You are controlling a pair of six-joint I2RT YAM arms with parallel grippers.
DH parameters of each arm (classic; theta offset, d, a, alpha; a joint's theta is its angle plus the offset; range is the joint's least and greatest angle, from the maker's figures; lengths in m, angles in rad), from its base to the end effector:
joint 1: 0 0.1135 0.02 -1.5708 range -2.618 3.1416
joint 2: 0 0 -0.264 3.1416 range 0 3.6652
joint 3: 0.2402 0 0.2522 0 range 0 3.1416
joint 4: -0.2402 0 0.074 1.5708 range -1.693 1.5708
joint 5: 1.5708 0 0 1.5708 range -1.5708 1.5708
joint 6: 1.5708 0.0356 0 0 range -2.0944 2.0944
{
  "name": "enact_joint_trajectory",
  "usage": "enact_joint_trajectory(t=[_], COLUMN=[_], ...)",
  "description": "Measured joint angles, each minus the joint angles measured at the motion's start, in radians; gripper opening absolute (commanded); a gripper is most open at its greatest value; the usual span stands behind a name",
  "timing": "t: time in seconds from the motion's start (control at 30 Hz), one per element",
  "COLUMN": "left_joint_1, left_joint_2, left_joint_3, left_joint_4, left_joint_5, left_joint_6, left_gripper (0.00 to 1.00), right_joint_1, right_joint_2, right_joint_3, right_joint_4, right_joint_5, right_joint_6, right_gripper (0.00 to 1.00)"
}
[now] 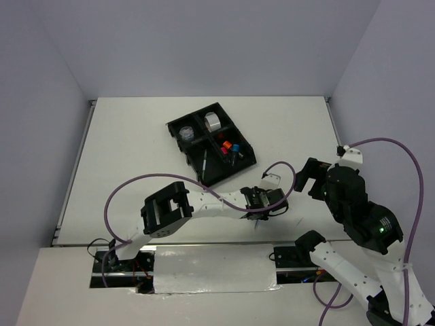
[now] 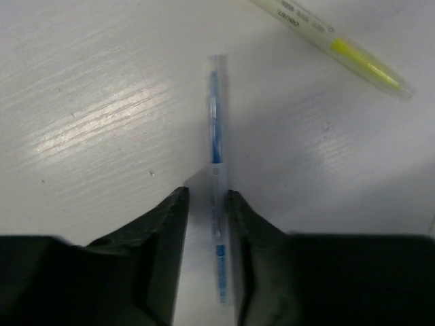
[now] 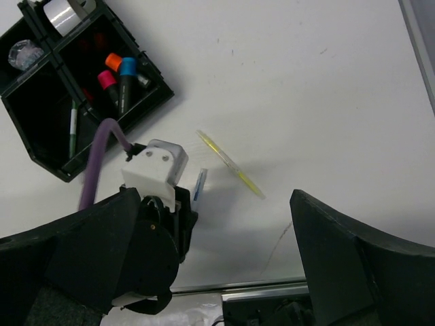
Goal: Sort the stationery into containers
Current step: Pick up the pen from the corner of the board, then place the pen in the storage box.
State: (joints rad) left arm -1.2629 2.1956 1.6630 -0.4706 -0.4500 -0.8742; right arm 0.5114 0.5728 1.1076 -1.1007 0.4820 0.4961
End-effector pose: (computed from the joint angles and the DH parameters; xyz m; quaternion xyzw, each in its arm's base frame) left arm 0.1581 -0.4460 0.1655 0.1194 0.9302 -0.1361 0.3191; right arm 0.0669 0.0186 0.3765 0.1084 0.8519 0.0426 0.5105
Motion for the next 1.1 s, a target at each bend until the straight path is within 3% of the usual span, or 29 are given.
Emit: enact_joint_trajectory(t=[0.13, 0.17, 0.3, 0.5, 0.8, 0.93, 1.1], left_joint_1=[-0.002, -0.003, -0.009, 0.021, 0.373, 0.517, 0.591], left_joint_2=[0.000, 0.000, -0.031, -0.142, -0.517, -0.510, -0.407], left_joint_3=[-0.002, -0.003, -0.041, -0.089, -0.227, -0.207, -0.148], left_joint_4=[-0.003, -0.001, -0.005, -0.190, -0.217, -0.187, -0.151], left_joint_5=[0.003, 0.004, -0.002, -0.079, -0.153, -0.136, -0.078], left_joint_6=[-0.001, 0.000, 0.001, 0.007, 0.043, 0.094, 0.142], left_gripper=[0.04, 0.00, 0.00, 0.00, 0.06, 0.05, 0.08], right_joint_1=[0.000, 0.000, 0.000, 0.000, 0.000, -0.001, -0.009], right_joint_2=[-0.025, -0.036, -0.068, -0.059, 0.044, 0.080, 0.146], right_joint_3=[0.029, 0.037, 0.047, -0.018, -0.129, -0.160, -0.172], right_joint_4=[-0.014, -0.015, -0.015, 0.031, 0.123, 0.177, 0.220], right_joint_5=[0.000, 0.000, 0.002, -0.023, -0.079, -0.075, -0.076], right_joint_6=[0.001, 0.001, 0.001, -0.002, -0.019, -0.023, -0.025], right_gripper=[1.00, 1.00, 1.00, 1.00, 1.00, 1.00, 1.00])
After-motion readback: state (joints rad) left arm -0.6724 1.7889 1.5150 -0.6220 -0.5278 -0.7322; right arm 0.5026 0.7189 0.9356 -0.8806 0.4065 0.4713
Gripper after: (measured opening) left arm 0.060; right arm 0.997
